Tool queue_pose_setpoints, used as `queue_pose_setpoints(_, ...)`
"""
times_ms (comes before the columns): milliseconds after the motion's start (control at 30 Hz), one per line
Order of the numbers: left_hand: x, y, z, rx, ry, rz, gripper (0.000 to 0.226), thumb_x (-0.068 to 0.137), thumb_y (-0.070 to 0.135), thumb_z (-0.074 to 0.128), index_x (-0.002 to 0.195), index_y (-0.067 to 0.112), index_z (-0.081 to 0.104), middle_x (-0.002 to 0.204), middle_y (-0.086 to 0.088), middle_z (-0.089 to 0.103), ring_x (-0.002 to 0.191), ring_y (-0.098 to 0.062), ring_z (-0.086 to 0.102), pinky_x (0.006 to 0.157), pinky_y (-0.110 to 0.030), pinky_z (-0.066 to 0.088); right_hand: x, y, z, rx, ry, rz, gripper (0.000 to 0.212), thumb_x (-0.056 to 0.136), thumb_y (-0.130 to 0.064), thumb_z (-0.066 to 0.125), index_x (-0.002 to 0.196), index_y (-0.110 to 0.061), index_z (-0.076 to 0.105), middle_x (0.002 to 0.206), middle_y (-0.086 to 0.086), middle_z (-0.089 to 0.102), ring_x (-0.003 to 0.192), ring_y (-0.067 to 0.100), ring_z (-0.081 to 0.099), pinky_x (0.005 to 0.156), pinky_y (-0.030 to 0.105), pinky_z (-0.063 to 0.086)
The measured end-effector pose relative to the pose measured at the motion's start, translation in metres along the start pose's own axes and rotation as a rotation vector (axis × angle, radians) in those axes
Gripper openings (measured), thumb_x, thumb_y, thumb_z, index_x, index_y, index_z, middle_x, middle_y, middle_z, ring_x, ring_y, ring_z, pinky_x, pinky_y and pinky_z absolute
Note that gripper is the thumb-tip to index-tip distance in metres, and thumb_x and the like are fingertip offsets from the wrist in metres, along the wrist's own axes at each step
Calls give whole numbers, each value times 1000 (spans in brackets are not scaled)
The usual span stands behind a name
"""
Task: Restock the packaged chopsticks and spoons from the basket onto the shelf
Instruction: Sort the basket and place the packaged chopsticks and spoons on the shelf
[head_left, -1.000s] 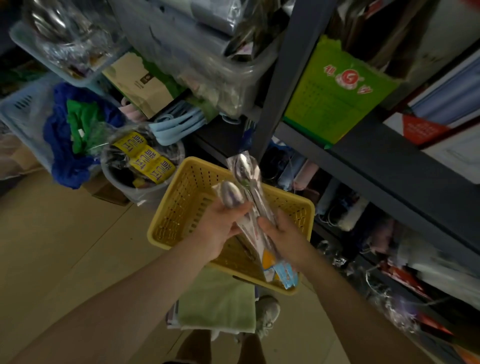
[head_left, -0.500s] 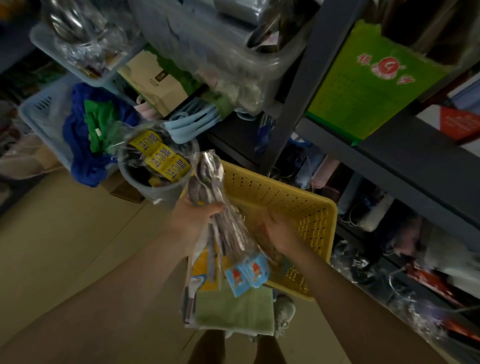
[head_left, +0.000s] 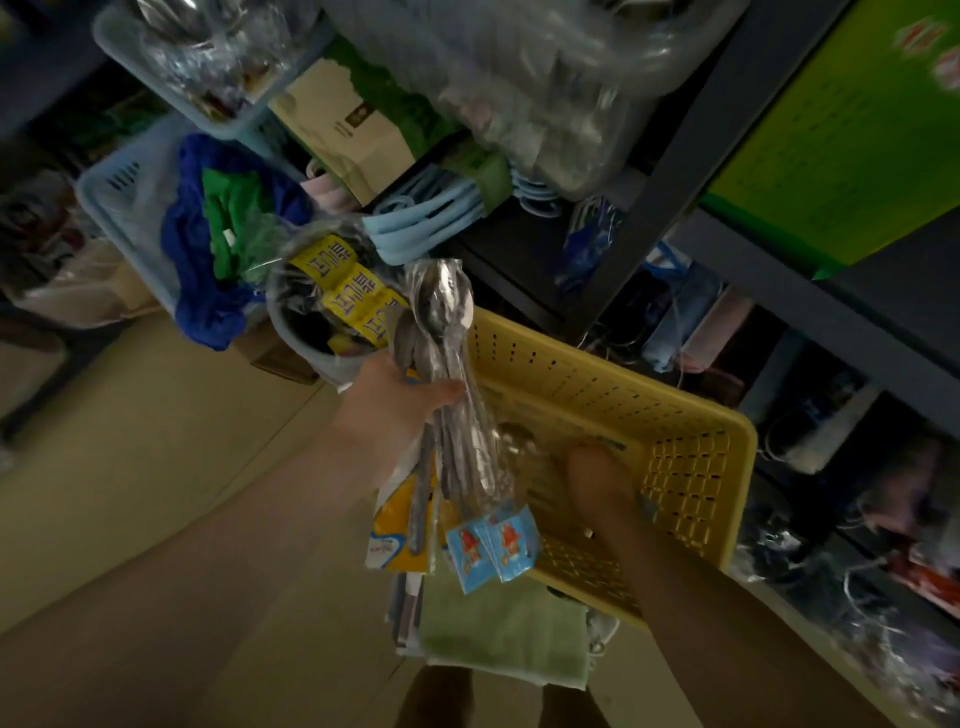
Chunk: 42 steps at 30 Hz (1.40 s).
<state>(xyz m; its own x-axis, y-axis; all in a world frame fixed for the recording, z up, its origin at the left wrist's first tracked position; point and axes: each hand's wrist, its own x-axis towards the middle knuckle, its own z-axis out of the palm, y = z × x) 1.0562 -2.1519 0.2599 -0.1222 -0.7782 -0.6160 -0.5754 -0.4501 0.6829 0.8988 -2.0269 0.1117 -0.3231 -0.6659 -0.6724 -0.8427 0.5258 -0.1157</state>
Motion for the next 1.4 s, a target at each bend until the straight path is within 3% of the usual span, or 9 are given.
queue_pose_setpoints(200,-6,-3,-10,-6,-30,12,12,75,17,73,85,14,66,91,-16,69,86,-27,64,78,-37,49,-17,7,-23,101,-37,35,25,94,-7,40,111,-8,58,116,14,63,107,31,61,89,39,48)
queue_pose_setpoints(400,-26,14,-18,27,-88,6,58,71,29,76,120,9,53,112,-14,63,103,-29,58,82,-38,44,-81,28,-94,392,137,-145,10,95,-18,45,103,-16,49,96,10,64,86,25,61,70,33,45)
queue_pose_setpoints(567,-80,68,-15,-48,-244,165,41,75,14,74,112,13,56,99,-2,64,94,-21,60,73,-27,47,-176,55,-171,704,360,-232,13,93,-16,51,86,-27,51,72,1,66,57,1,58,61,32,49)
queue_pose_setpoints(733,-146,130,6,-26,-390,404,21,78,20,71,97,26,64,94,8,69,92,-14,64,79,-21,52,-255,82,-235,1033,579,-279,28,90,7,47,81,-19,50,52,-3,62,43,5,47,49,18,41)
queue_pose_setpoints(900,-224,195,44,-107,-490,543,17,79,9,68,83,25,63,82,9,69,84,-10,67,67,-18,51,-322,114,-283,1126,777,-393,27,87,8,48,82,-19,47,59,-1,58,49,7,45,51,16,38)
queue_pose_setpoints(1067,-299,250,97,-194,-560,629,11,83,7,64,82,18,62,46,14,65,46,1,63,39,-12,45,-385,180,-326,960,1031,-346,31,87,1,51,80,-29,48,70,4,59,55,5,51,62,31,44)
queue_pose_setpoints(1133,-324,271,118,-237,-584,585,4,84,8,62,84,10,65,46,6,66,44,-7,64,39,-16,47,-404,214,-348,826,1123,-253,26,86,-5,52,79,-30,47,79,7,63,65,17,54,71,40,46)
queue_pose_setpoints(1267,-351,315,159,-333,-667,529,15,85,7,57,72,7,63,49,-5,66,43,-16,63,42,-22,52,-424,274,-395,582,1229,-39,21,90,-11,47,110,-9,54,106,15,63,101,32,58,72,28,35)
queue_pose_setpoints(1400,-358,354,192,-341,-650,507,18,86,12,56,70,8,63,50,-3,67,43,-14,63,46,-22,54,-404,307,-430,540,1134,43,29,91,-13,45,114,0,56,119,22,61,112,37,55,79,32,39)
